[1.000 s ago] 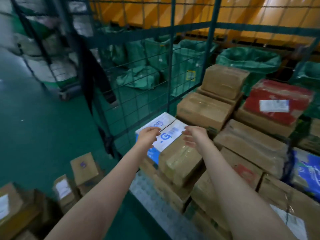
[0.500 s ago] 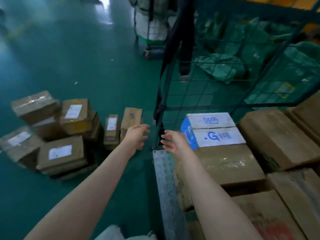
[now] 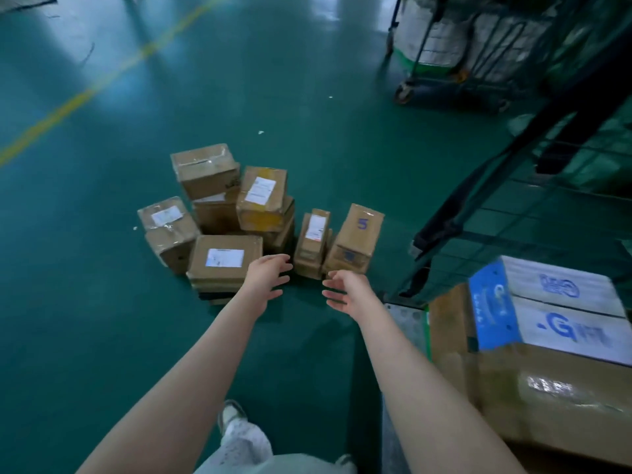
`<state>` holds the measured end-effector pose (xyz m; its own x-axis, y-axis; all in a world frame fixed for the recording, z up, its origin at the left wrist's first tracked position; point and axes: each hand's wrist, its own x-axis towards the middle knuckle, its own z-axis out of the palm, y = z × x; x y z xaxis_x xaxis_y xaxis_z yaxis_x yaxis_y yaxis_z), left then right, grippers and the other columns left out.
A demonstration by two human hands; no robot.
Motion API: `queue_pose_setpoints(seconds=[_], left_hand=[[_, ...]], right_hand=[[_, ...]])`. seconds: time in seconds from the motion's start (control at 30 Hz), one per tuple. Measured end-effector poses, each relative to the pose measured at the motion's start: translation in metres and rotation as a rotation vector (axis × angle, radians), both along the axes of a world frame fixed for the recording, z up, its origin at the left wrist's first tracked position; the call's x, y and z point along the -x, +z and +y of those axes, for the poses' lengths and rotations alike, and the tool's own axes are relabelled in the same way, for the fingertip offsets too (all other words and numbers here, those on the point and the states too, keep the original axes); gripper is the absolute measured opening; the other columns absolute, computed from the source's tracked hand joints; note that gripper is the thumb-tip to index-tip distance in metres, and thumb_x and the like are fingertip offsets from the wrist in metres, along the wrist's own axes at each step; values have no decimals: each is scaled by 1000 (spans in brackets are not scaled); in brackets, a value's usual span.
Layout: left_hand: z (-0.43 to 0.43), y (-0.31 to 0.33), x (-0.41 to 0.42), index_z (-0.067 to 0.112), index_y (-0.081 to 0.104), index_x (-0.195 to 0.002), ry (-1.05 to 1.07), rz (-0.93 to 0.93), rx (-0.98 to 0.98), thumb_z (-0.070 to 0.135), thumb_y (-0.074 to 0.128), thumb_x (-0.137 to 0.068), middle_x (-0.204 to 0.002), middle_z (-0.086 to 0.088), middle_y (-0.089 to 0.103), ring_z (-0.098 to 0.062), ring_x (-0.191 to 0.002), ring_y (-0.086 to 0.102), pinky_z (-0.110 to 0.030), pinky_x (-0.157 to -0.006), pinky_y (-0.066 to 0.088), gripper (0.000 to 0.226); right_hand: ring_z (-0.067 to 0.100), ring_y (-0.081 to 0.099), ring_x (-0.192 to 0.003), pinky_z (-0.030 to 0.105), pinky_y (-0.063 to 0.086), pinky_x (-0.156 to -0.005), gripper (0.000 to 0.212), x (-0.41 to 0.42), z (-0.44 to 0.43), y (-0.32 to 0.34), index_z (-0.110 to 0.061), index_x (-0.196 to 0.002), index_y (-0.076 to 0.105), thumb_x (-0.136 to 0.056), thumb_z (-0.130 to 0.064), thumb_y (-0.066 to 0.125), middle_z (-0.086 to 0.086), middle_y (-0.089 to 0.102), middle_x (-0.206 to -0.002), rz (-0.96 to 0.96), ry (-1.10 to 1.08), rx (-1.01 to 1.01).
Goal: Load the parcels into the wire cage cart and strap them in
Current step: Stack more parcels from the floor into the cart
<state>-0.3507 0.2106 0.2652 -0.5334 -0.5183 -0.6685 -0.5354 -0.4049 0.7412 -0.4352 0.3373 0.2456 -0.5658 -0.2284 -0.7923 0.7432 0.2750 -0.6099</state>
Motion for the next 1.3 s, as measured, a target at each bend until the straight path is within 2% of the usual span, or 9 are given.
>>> queue_pose_setpoints(seconds=[0.07, 0.17, 0.43, 0.57, 0.67, 0.83, 1.07, 1.2, 1.3], left_hand=[[-41, -6, -10, 17, 56, -123, 20, -17, 15, 21, 41, -99, -121, -1, 60, -17, -104, 58, -36, -90, 45, 29], [-84, -12, -19, 16, 57, -122, 51, -35, 21, 20, 42, -99, -111, 0, 61, -13, -84, 58, -30, -70, 43, 28], [-171, -46, -44, 16, 58, -118, 73, -110, -28, 19, 43, -99, -120, -5, 62, -21, -101, 57, -36, -88, 41, 24], [-202, -66, -41, 18, 57, -113, 75, -162, -69, 20, 44, -99, -123, -4, 60, -23, -111, 56, -38, -91, 39, 19], [-232, -77, -28, 14, 56, -123, 79, -197, -67, 20, 44, -99, -123, -6, 59, -23, -107, 56, -36, -88, 38, 28], [-294, -96, 9, 12, 56, -123, 111, -248, -37, 19, 43, -98, -117, -5, 60, -20, -98, 54, -36, -88, 40, 29], [-362, -132, 55, 12, 58, -112, 110, -349, 20, 15, 44, -95, -102, -3, 57, -12, -75, 53, -26, -61, 39, 22], [-387, -170, 66, 10, 56, -120, 81, -385, -1, 18, 43, -97, -103, -1, 58, -19, -90, 55, -24, -60, 39, 28], [-407, -215, 77, 9, 56, -119, 52, -443, -10, 17, 44, -97, -101, -2, 58, -18, -81, 55, -24, -58, 38, 27]], right_hand=[[19, 58, -69, 30, 47, -64, 15, -9, -45, -8, -10, -102, 56, -96, -9, 42, 4, 62, -81, -24, 20, 14], [20, 58, -72, 33, 48, -72, 16, -25, -92, -12, -9, -104, 57, -96, -8, 43, 5, 63, -84, -51, 32, 38], [20, 59, -71, 34, 48, -74, 15, -49, -170, -39, -7, -104, 57, -96, -8, 44, 6, 62, -82, -122, 85, -51], [20, 58, -69, 32, 47, -67, 14, -40, -196, -58, -8, -104, 56, -96, -9, 44, 5, 62, -80, -150, 88, -104], [20, 57, -69, 31, 46, -65, 13, -26, -217, -69, -7, -103, 55, -96, -9, 44, 5, 61, -80, -173, 110, -134], [19, 58, -69, 32, 48, -66, 16, 20, -264, -96, -7, -106, 56, -96, -9, 44, 5, 61, -81, -174, 148, -213], [15, 56, -66, 26, 46, -60, 19, 75, -326, -137, -8, -111, 58, -96, -11, 46, 2, 60, -79, -132, 308, -359], [16, 58, -69, 27, 48, -63, 21, 86, -340, -176, -7, -113, 58, -96, -13, 46, 3, 61, -82, -174, 307, -398], [18, 58, -72, 28, 47, -63, 22, 92, -350, -220, -6, -114, 58, -96, -13, 47, 3, 61, -83, -211, 299, -434]])
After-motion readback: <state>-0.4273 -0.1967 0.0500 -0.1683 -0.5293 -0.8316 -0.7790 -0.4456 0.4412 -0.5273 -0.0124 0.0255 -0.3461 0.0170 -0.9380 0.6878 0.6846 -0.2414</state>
